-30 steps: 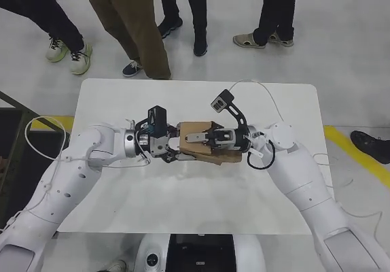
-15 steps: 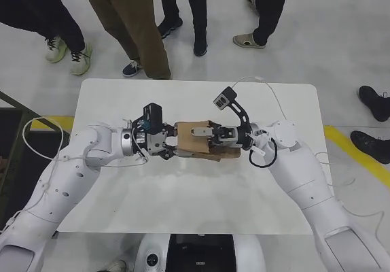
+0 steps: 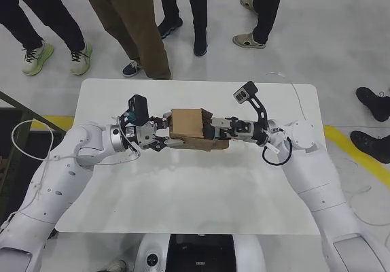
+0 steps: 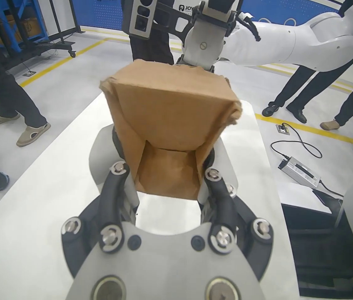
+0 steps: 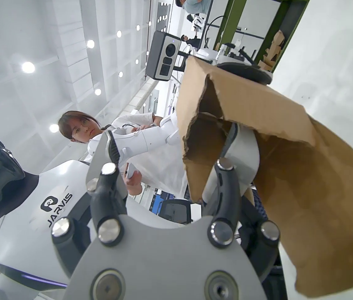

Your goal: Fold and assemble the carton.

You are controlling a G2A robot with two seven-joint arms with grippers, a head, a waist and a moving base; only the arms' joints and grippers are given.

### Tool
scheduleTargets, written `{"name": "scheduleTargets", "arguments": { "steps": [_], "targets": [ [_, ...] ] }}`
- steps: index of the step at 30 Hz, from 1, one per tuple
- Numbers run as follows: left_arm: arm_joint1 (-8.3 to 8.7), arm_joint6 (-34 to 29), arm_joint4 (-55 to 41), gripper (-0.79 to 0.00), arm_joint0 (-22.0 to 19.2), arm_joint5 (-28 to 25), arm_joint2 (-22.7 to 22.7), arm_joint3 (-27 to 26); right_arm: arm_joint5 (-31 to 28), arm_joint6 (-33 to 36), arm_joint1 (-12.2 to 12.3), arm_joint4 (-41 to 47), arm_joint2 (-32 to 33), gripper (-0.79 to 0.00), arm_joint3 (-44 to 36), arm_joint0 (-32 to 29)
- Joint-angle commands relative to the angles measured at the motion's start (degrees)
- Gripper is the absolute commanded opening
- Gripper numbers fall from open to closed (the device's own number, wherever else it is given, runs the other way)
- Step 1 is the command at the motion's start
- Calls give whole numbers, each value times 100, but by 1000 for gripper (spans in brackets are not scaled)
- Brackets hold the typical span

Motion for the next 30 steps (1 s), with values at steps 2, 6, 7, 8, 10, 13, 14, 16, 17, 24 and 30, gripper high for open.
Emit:
{"name": "scheduleTargets", "arguments": {
  "steps": [2,6,7,8,10,13,14,16,17,24,30],
  "targets": [
    [-1,25,11,-345,17,50,-62,53,-64,-95,69,-207,218,-234,-118,-94],
    [-8,90,13,-354,29,86,-128,128,-79,-166,173,-508,510,-406,-372,-288],
    [-10,107,14,-360,34,87,-138,134,-60,-156,197,-599,557,-443,-447,-337],
    [-12,122,25,-363,36,97,-151,137,-39,-141,221,-718,594,-474,-524,-386],
    [-18,156,23,-369,46,105,-166,142,30,-80,258,-924,608,-631,-697,-491],
    [-29,187,41,-376,49,114,-178,125,152,42,290,-1112,525,-785,-919,-618],
    [-33,198,44,-376,50,122,-178,120,178,37,295,-1140,497,-785,-969,-652],
    [-42,212,45,-376,52,130,-176,105,203,-37,299,-1173,441,-785,-1049,-704],
    [-46,220,42,-379,54,131,-176,97,213,-93,302,-1222,423,-785,-1062,-711],
    [-66,252,72,-388,84,133,-200,55,94,-562,327,-1419,457,-785,-1107,-676],
    [-76,196,243,-400,122,101,-197,60,43,-586,390,-1427,637,-668,-1139,-682]
  ]
}}
